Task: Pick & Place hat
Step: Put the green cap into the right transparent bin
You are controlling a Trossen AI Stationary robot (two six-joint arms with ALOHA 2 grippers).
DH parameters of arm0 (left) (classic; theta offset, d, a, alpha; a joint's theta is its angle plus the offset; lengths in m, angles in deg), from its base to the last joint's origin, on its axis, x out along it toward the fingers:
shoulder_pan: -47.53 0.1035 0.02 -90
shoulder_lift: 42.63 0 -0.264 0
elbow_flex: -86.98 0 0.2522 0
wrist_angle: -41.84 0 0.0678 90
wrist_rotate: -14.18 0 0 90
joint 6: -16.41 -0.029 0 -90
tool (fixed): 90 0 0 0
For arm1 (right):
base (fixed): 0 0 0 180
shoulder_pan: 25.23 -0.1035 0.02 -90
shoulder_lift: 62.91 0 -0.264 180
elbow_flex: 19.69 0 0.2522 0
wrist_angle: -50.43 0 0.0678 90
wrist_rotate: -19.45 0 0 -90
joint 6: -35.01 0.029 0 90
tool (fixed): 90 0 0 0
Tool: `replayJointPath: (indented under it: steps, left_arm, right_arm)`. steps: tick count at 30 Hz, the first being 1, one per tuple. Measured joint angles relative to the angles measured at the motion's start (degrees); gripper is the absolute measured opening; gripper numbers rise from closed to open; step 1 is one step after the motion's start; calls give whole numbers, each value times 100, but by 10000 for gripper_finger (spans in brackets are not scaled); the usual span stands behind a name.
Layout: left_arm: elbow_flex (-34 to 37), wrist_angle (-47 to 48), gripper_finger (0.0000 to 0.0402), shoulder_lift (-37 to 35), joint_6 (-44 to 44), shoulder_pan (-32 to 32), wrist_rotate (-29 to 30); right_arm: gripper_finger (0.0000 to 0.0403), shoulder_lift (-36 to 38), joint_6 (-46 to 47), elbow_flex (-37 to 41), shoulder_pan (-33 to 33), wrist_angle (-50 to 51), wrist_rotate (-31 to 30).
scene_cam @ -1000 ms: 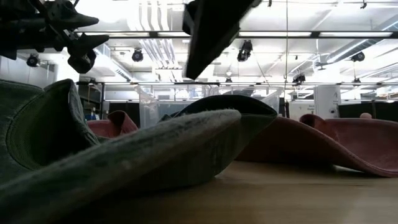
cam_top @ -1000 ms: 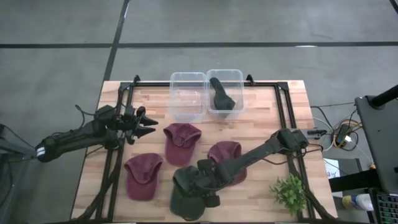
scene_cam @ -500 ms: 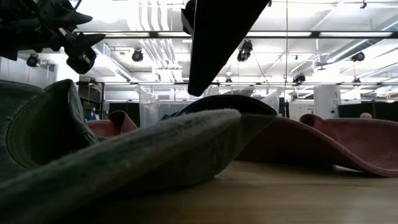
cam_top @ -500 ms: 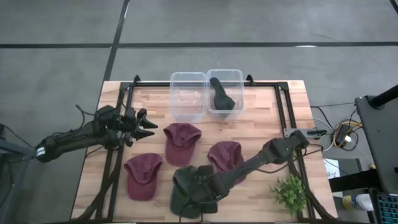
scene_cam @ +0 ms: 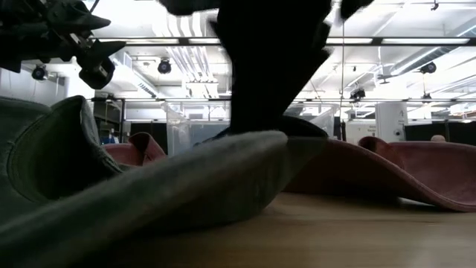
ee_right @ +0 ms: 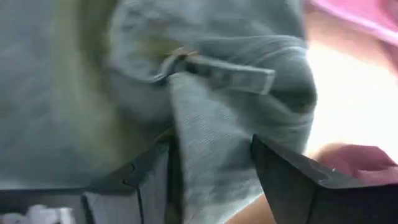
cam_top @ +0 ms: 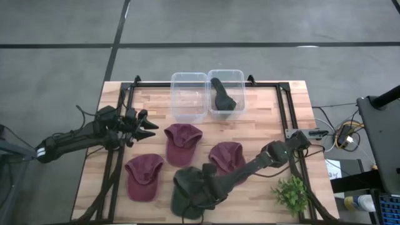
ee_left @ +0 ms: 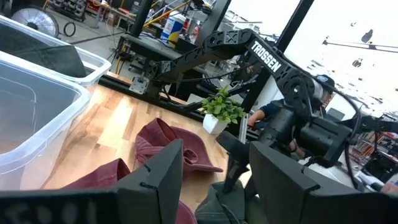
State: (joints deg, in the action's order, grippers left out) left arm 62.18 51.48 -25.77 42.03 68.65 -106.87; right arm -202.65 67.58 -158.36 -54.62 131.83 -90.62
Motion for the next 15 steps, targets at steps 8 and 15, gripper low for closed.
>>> replayJointPath:
  steps: [8,15]
  left_arm:
    - [4,-13,178,0,59,-2,-127]
    - [4,-15,178,0,145,-2,-134]
  right_arm:
    - [76,-98,776,4,4,292,-402]
    - [10,-55,860,-443,-1,393,-505]
